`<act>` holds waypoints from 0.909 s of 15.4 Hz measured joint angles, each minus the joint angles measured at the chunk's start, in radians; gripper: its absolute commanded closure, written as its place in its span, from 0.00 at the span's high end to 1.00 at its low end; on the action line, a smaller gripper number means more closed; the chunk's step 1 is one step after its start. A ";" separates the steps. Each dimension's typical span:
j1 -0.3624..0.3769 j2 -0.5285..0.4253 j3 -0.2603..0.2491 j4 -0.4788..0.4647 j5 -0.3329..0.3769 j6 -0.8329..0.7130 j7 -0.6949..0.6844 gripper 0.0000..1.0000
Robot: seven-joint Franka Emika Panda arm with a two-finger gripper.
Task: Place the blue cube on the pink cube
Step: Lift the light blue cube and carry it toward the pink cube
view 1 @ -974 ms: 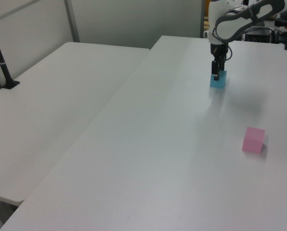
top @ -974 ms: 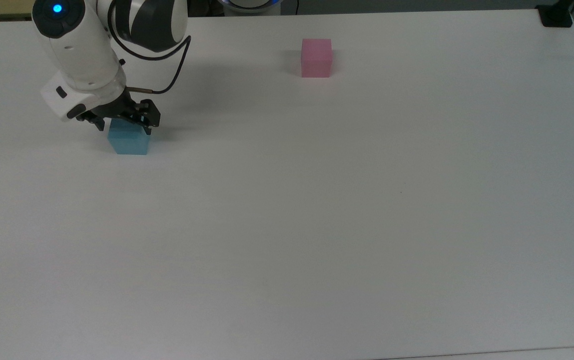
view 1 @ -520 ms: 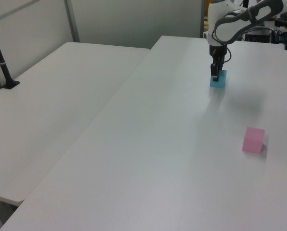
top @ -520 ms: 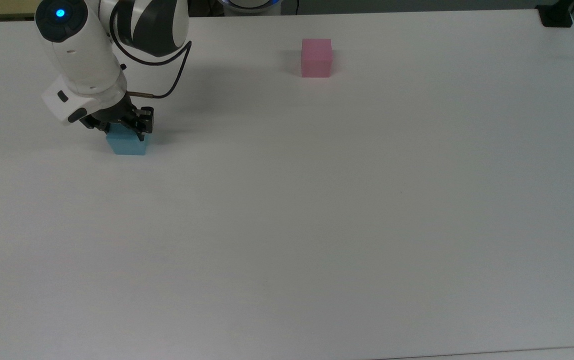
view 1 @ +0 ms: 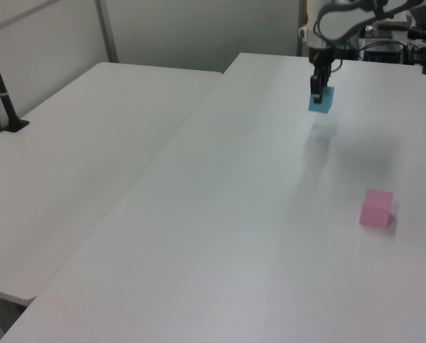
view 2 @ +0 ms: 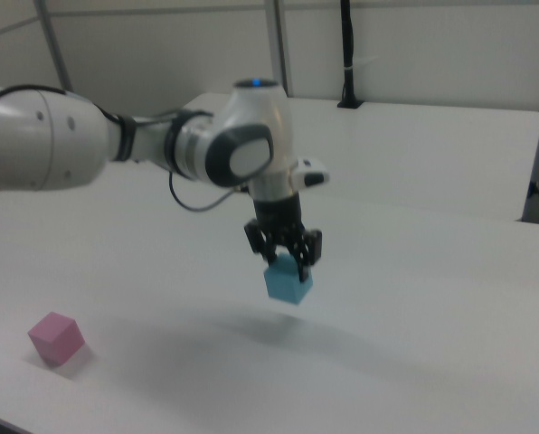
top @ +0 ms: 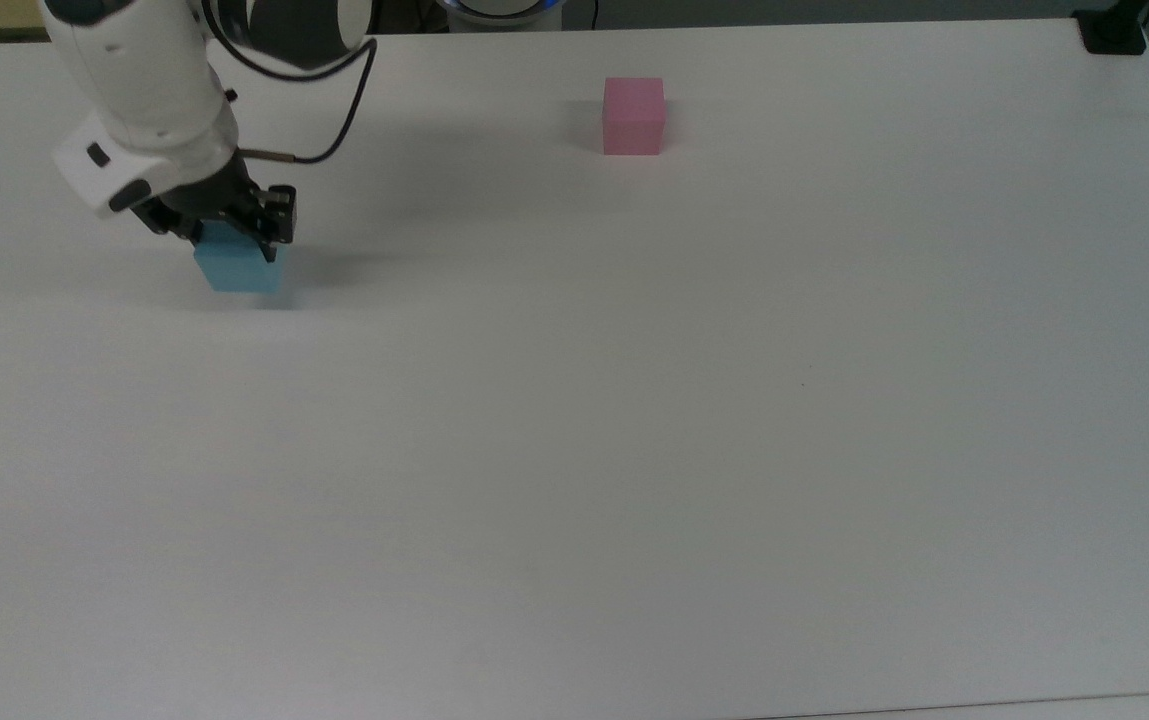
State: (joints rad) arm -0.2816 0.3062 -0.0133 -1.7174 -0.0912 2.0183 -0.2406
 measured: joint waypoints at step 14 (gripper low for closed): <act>0.003 -0.061 0.196 0.294 0.010 -0.293 0.153 0.24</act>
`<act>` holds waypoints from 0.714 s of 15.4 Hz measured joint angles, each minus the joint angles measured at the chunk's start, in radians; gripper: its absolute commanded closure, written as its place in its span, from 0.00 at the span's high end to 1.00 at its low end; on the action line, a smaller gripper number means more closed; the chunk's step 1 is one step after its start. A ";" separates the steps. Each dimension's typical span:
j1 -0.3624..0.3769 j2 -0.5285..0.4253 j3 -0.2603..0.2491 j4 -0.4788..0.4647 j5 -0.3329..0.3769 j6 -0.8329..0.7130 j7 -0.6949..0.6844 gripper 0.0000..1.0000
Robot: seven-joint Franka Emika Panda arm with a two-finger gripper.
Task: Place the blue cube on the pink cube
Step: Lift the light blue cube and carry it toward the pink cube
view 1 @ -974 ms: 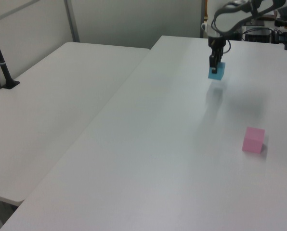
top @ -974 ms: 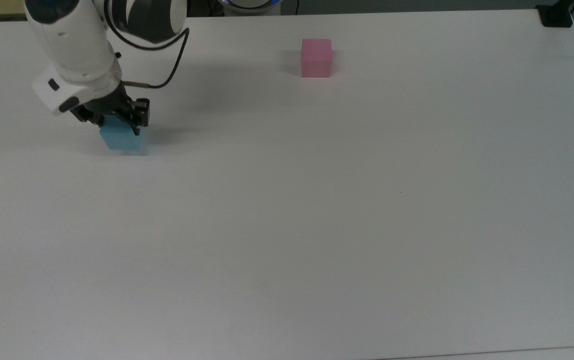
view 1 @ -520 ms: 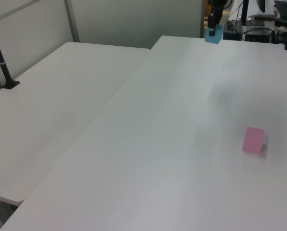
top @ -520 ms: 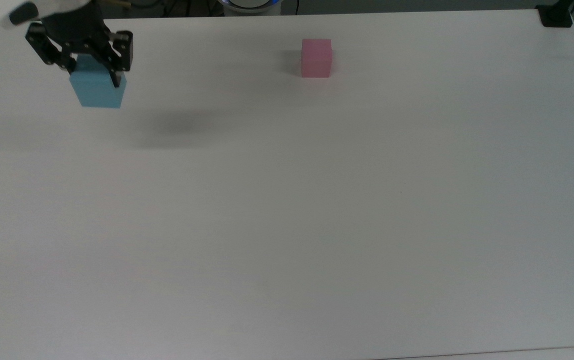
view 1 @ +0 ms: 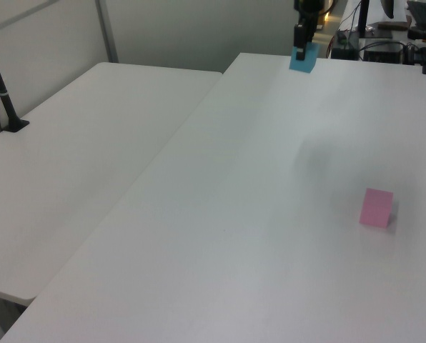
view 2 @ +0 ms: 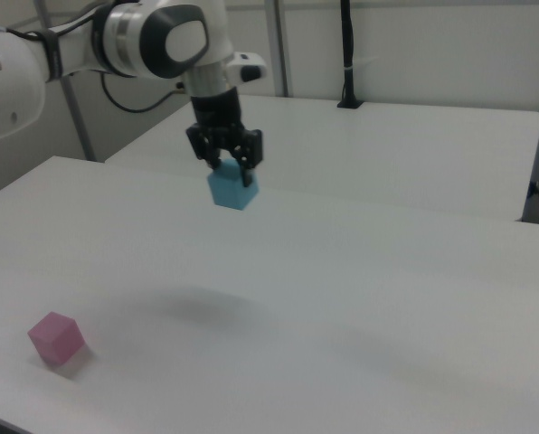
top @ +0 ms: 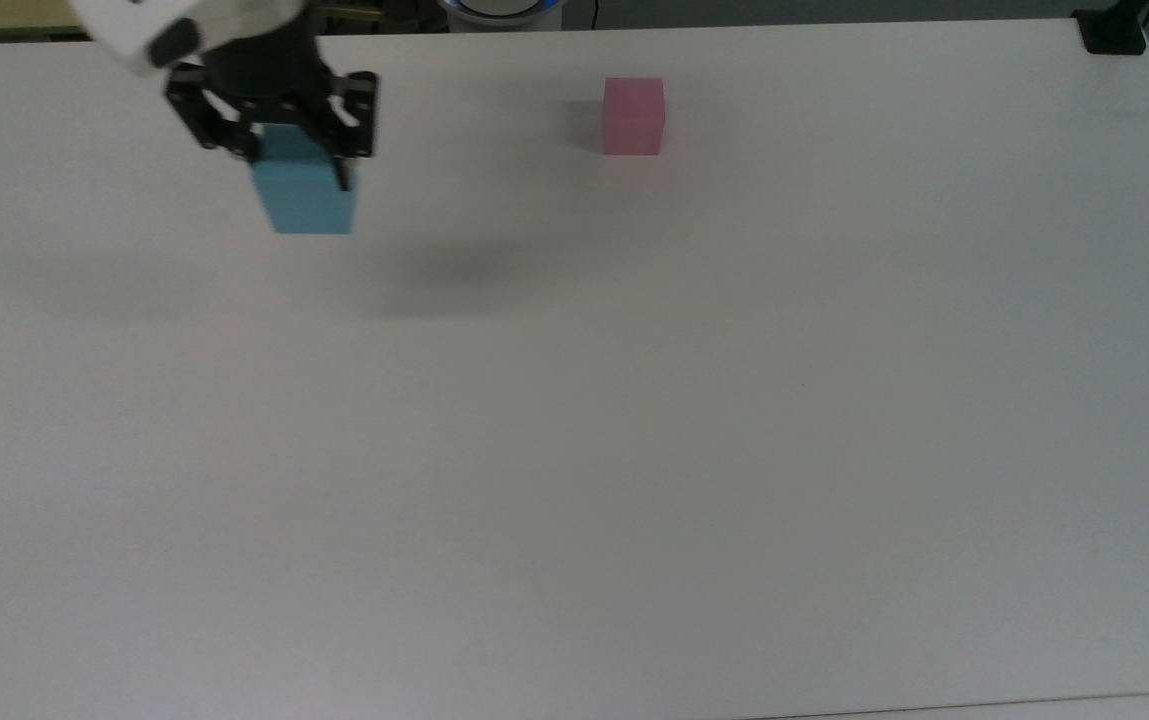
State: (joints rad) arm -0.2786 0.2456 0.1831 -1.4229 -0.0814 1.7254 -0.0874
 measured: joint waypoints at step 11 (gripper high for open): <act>0.013 -0.013 0.291 -0.053 -0.001 -0.005 0.287 0.24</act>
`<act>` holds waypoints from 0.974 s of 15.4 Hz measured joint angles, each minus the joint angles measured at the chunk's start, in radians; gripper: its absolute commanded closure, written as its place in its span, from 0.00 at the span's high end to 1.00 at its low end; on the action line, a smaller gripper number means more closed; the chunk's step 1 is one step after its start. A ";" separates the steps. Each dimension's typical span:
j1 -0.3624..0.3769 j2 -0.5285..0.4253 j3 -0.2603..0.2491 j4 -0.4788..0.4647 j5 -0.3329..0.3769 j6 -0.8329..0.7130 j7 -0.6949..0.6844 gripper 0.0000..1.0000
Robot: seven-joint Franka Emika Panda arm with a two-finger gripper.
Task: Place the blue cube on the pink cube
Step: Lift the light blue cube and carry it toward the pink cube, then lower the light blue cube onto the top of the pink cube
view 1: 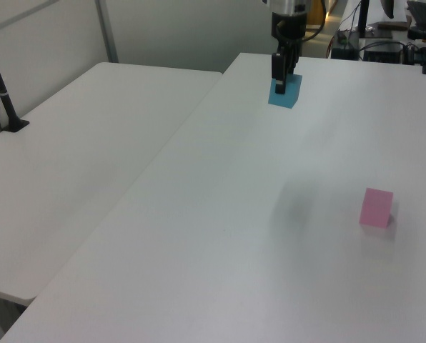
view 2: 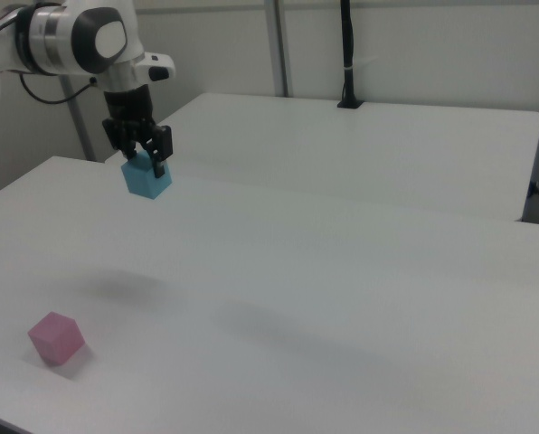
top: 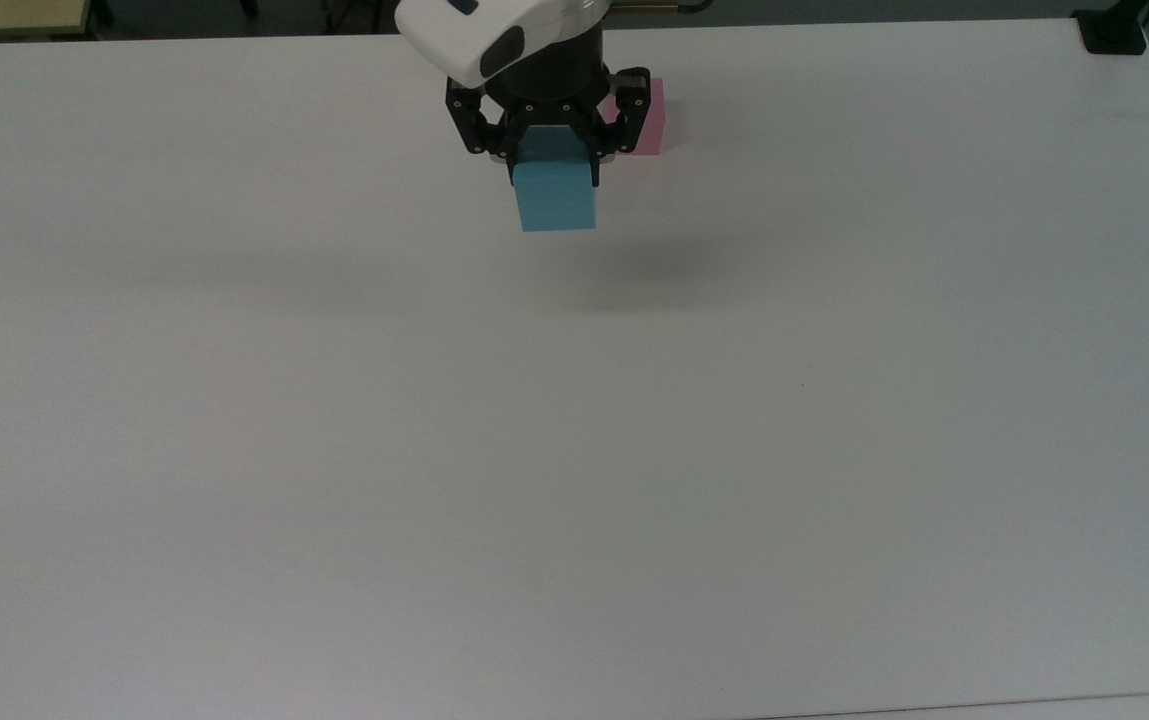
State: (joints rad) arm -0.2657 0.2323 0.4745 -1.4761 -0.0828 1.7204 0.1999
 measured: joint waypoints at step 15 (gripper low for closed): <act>0.170 -0.550 0.003 -0.503 0.152 -0.067 0.021 0.24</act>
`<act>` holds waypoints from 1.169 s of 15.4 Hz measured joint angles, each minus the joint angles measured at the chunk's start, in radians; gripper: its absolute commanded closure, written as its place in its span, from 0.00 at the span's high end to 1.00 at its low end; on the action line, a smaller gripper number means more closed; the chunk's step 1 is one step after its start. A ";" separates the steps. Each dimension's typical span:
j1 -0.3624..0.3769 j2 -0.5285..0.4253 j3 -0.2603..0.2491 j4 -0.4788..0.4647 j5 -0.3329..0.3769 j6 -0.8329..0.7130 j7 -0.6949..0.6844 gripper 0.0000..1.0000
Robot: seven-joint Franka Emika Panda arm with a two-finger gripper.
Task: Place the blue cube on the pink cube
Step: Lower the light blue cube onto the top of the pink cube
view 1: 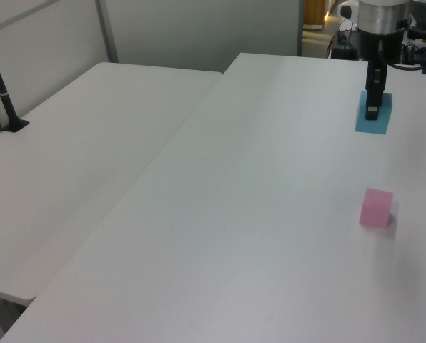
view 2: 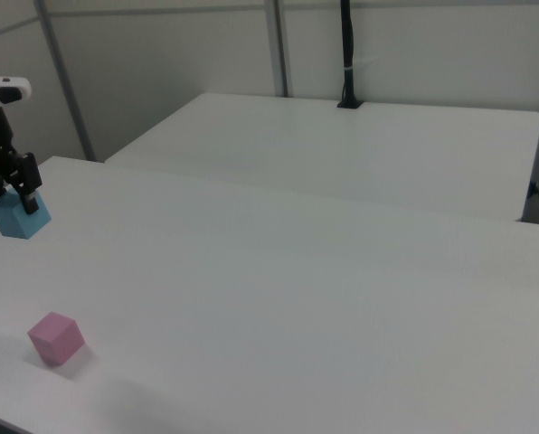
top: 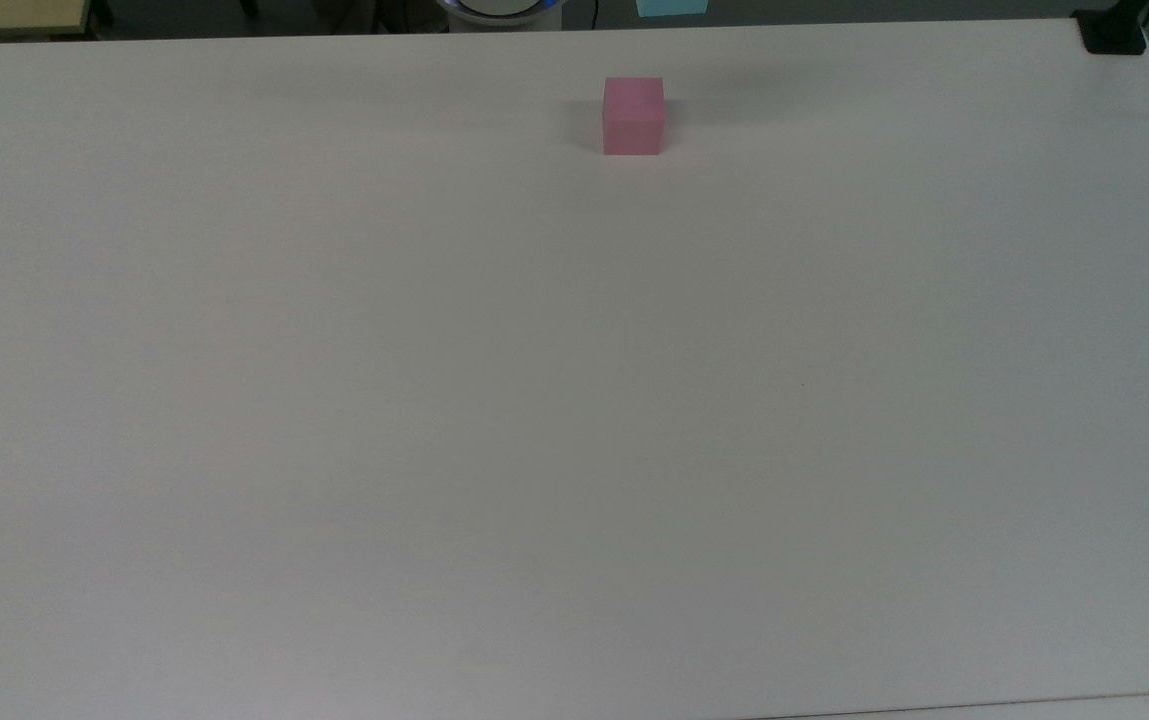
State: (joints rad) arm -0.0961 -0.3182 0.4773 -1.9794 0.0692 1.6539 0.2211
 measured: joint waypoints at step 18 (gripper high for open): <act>0.156 -0.037 -0.080 -0.455 0.001 0.345 0.000 0.24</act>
State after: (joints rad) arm 0.0594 -0.3551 0.3971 -2.4344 0.0697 1.9989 0.2211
